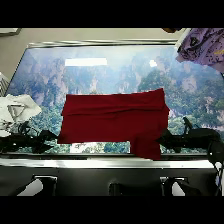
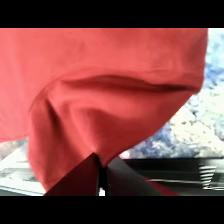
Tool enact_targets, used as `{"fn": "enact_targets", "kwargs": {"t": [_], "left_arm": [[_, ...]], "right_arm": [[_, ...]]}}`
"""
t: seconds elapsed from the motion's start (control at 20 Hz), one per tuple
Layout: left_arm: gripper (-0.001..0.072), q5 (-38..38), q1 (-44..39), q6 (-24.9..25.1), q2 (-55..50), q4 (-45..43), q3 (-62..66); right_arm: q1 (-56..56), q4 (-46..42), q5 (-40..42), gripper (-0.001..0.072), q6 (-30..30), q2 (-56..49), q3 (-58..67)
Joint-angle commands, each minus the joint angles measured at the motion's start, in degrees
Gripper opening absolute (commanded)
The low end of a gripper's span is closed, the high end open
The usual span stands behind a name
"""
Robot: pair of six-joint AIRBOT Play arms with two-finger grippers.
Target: Fold the clothes and pants, and hang the long-sleeved shirts on hangers.
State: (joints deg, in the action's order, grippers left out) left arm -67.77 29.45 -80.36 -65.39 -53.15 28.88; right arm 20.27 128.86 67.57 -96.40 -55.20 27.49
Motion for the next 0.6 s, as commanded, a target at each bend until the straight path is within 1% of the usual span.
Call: {"fn": "enact_targets", "kwargs": {"t": [0.0, 0.05, 0.1, 0.2, 0.25, 0.3, 0.35, 0.45, 0.5, 0.55], "left_arm": [[0.0629, 2.7, 0.0, 3.7, -2.2, 3.7, -0.9], [0.0594, 3.2, 0.0, 3.7, -2.5, 3.9, -0.9], [0.0593, 3.9, 0.0, 3.7, -2.9, 4.2, -0.9], [0.0365, 4.2, -0.4, 3.7, -4.0, 4.8, -0.9], [0.0361, 4.5, -1.0, 3.7, -4.6, 4.8, -0.9], [0.0220, 4.8, -1.8, 3.7, -5.4, 4.8, -0.9], [0.0108, 4.9, -2.7, 4.0, -6.0, 5.0, -0.9], [0.0100, 5.7, -5.3, 4.1, -6.5, 5.2, -0.9], [0.0018, 5.7, -6.4, 4.3, -6.4, 5.2, -0.9], [0.0017, 5.5, -6.8, 4.3, -6.1, 5.2, -0.9]], "right_arm": [[-0.1, 0.0, 1.7, 0.0029, 0.4, 1.8, 0.4], [-0.1, 0.1, 1.9, 0.0029, 0.4, 1.9, 0.4], [-0.1, 0.1, 2.0, 0.0029, 0.4, 1.9, 0.4], [-0.1, 0.1, 2.2, 0.0029, 0.4, 1.9, 0.4], [-0.1, 0.1, 2.2, 0.0029, 0.4, 1.9, 0.4], [-0.1, 0.1, 2.3, 0.0029, 0.4, 1.9, 0.4], [-0.1, 0.1, 2.6, 0.0029, 0.4, 1.9, 0.4], [-0.1, 0.1, 3.0, 0.0029, 0.4, 1.9, 0.4], [-0.1, 0.1, 3.2, 0.0029, 0.4, 1.9, 0.4], [-0.1, 0.1, 3.5, 0.0029, 0.4, 2.3, 0.4]]}}
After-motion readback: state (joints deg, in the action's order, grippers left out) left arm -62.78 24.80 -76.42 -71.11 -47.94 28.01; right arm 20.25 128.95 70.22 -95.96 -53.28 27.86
